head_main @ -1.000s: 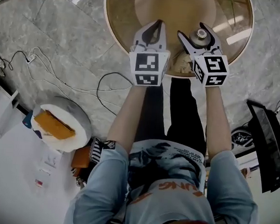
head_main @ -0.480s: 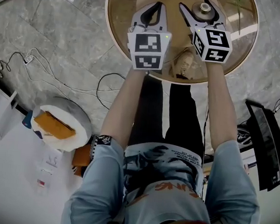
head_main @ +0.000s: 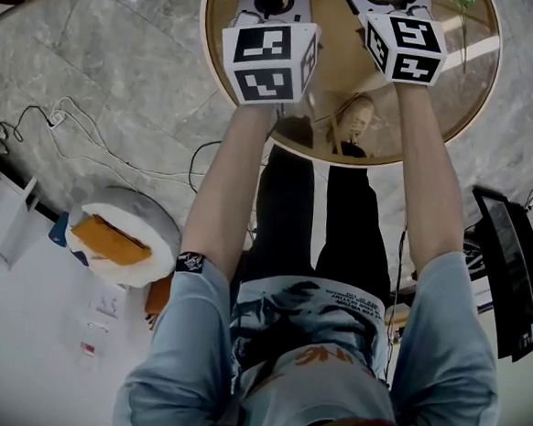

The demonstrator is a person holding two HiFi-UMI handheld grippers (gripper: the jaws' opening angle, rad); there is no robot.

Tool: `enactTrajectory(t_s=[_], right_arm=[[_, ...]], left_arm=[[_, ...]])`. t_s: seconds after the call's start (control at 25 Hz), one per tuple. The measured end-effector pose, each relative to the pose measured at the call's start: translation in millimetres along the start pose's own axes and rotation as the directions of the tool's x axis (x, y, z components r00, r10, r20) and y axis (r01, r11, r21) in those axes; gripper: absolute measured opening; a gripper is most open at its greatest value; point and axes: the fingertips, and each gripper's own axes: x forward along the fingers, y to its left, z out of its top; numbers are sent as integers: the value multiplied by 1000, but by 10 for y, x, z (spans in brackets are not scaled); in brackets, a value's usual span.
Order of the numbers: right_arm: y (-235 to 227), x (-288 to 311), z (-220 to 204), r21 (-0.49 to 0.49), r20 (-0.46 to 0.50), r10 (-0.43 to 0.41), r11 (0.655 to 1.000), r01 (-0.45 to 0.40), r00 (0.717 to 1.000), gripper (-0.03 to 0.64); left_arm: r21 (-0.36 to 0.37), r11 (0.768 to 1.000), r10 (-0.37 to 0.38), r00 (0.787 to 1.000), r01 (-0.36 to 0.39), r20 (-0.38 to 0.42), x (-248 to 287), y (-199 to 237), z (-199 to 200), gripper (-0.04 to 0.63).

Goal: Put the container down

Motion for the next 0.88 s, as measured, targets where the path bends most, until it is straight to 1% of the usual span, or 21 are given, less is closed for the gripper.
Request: enactTrajectory(t_s=[0.12, 0.28, 0.48, 0.64, 0.88], right_arm=[[1, 102, 96, -16, 20, 12, 1000, -12, 1000, 359], [16, 146, 123, -39, 33, 34, 999, -32, 999, 360], [78, 97, 8, -121, -49, 26, 992, -32, 998, 365], [60, 11, -86, -118, -65, 16, 993, -24, 998, 371], [102, -85, -257, -205, -117, -2, 979, -22, 993, 368]], left_arm=[[12, 1000, 2, 1000, -3, 10, 55, 50, 77, 32], [-9, 1000, 22, 1000, -22, 14, 83, 123, 79, 32], [-16, 1000, 17, 1000, -17, -4, 36, 107, 21, 32], [-16, 1000, 16, 1000, -16, -11, 30, 76, -25, 32], [-12, 1000, 14, 1000, -14, -15, -50, 28, -101, 32]])
